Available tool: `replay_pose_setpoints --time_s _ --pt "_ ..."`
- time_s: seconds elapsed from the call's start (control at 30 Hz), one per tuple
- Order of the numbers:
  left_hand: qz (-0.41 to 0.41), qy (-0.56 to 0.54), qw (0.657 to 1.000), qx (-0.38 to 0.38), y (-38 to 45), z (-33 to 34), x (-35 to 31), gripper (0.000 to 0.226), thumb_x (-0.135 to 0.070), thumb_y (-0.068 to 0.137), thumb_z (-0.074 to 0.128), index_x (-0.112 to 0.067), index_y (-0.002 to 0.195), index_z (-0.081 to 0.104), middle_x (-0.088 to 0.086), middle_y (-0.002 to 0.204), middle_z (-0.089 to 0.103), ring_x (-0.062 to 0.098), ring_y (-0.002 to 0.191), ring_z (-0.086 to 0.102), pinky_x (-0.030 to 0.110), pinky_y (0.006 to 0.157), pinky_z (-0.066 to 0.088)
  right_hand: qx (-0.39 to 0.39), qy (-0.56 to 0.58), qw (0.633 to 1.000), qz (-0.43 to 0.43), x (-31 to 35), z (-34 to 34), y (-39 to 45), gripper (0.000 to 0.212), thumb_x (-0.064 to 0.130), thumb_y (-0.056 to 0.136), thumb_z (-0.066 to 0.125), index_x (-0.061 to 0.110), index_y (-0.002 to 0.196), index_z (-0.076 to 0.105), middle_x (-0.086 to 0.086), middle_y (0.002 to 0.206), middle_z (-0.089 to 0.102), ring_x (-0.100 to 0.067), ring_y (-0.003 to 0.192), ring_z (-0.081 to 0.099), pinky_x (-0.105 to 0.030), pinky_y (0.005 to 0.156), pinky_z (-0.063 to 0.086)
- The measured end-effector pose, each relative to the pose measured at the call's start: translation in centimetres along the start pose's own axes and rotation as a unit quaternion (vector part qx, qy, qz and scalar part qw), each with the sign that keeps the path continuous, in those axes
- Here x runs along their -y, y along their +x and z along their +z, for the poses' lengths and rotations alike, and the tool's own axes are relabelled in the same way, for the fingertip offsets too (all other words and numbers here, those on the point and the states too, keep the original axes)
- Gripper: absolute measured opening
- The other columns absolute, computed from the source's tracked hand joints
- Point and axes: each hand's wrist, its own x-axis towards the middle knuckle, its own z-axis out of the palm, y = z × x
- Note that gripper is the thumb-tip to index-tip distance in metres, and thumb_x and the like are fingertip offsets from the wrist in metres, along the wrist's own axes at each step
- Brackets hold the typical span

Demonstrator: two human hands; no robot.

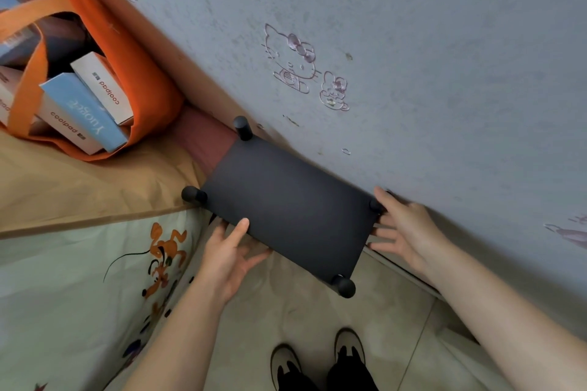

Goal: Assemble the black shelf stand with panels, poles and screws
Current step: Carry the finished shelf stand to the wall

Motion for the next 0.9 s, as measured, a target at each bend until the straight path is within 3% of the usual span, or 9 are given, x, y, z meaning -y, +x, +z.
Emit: replay_pose_setpoints --time_s 0.13,0.27,0.4,0.57,0.67,0.8,0.9 --pt "0.009 -0.01 1.0 0.004 -0.3 0.2 0.9 0.036 -0.012 0.104 0.049 -0.022 0.139 0.051 0.002 0.131 0.066 0.028 0.108 0.07 0.052 0.084 0.056 -0.027 0.029 0.999 -0.013 0.2 0.9 0.0 0.023 0.033 0.091 0.066 0.013 0.101 0.06 -0.011 0.11 0.066 -0.03 0.091 0.068 -0.047 0.086 0.056" --pt "0.016 -0.014 1.0 -0.003 -0.4 0.0 1.0 0.028 -0.013 0.104 0.049 -0.025 0.127 0.057 -0.001 0.125 0.069 0.028 0.106 0.072 0.049 0.078 0.058 -0.025 0.043 0.999 -0.016 0.0 0.8 -0.2 0.033 0.034 0.088 0.07 0.011 0.111 0.061 -0.01 0.111 0.067 -0.028 0.093 0.069 -0.046 0.088 0.056" --pt "0.012 -0.009 1.0 -0.009 -0.4 0.6 0.4 0.023 -0.013 0.104 0.049 -0.025 0.12 0.059 -0.003 0.119 0.07 0.029 0.104 0.071 0.048 0.072 0.058 -0.014 0.067 0.998 -0.011 0.2 0.7 -0.6 0.027 0.028 0.088 0.07 0.008 0.105 0.064 -0.013 0.109 0.069 -0.03 0.093 0.07 -0.051 0.09 0.055" --pt "0.014 -0.004 1.0 -0.019 -0.6 1.0 0.2 0.023 -0.013 0.104 0.049 -0.023 0.122 0.059 -0.001 0.122 0.067 0.029 0.106 0.068 0.051 0.076 0.056 -0.004 0.088 0.996 -0.003 0.2 0.5 -1.0 0.029 0.028 0.088 0.073 0.007 0.105 0.064 -0.012 0.106 0.07 -0.026 0.094 0.069 -0.047 0.083 0.056" --pt "0.012 0.013 0.999 -0.034 -0.8 1.2 0.2 0.026 -0.014 0.104 0.05 -0.019 0.129 0.055 0.003 0.124 0.066 0.03 0.106 0.068 0.051 0.081 0.056 0.006 0.099 0.995 0.001 0.2 0.3 -1.1 0.028 0.031 0.087 0.074 0.011 0.104 0.066 -0.01 0.107 0.071 -0.026 0.098 0.069 -0.051 0.091 0.054" --pt "0.0 0.03 0.998 -0.05 -1.1 1.6 0.1 0.012 -0.016 0.105 0.05 -0.02 0.11 0.06 0.005 0.117 0.067 0.029 0.106 0.066 0.052 0.094 0.051 0.011 0.12 0.993 0.012 -0.1 0.4 -1.5 0.026 0.031 0.088 0.073 0.014 0.106 0.063 -0.01 0.11 0.069 -0.027 0.103 0.067 -0.051 0.098 0.051" --pt "0.0 0.041 0.997 -0.064 -1.2 1.8 0.2 0.011 -0.016 0.105 0.05 -0.018 0.107 0.06 0.002 0.11 0.066 0.023 0.098 0.066 0.046 0.094 0.05 0.007 0.121 0.993 0.003 -0.6 0.5 -2.1 0.015 0.027 0.092 0.068 0.02 0.102 0.06 -0.004 0.108 0.067 -0.023 0.107 0.063 -0.042 0.096 0.049"
